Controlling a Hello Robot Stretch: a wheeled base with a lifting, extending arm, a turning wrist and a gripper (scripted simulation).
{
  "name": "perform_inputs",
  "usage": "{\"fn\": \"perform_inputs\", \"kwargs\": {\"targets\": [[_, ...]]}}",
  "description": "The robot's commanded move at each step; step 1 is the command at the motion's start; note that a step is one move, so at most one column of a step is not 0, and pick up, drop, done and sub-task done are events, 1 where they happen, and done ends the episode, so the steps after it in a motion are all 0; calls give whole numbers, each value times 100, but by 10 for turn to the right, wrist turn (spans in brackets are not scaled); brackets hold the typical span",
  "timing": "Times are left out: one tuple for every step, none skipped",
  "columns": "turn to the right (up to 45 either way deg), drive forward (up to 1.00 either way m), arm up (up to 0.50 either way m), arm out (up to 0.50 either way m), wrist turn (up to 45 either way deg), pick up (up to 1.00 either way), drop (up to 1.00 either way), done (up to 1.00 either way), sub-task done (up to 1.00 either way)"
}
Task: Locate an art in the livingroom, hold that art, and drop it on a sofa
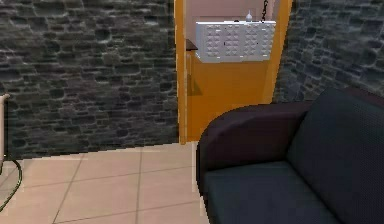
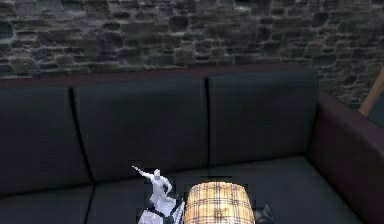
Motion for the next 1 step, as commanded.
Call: {"fn": "perform_inputs", "kwargs": {"targets": [[0, 0, 0, 0, 0, 0, 0, 100, 0]]}}
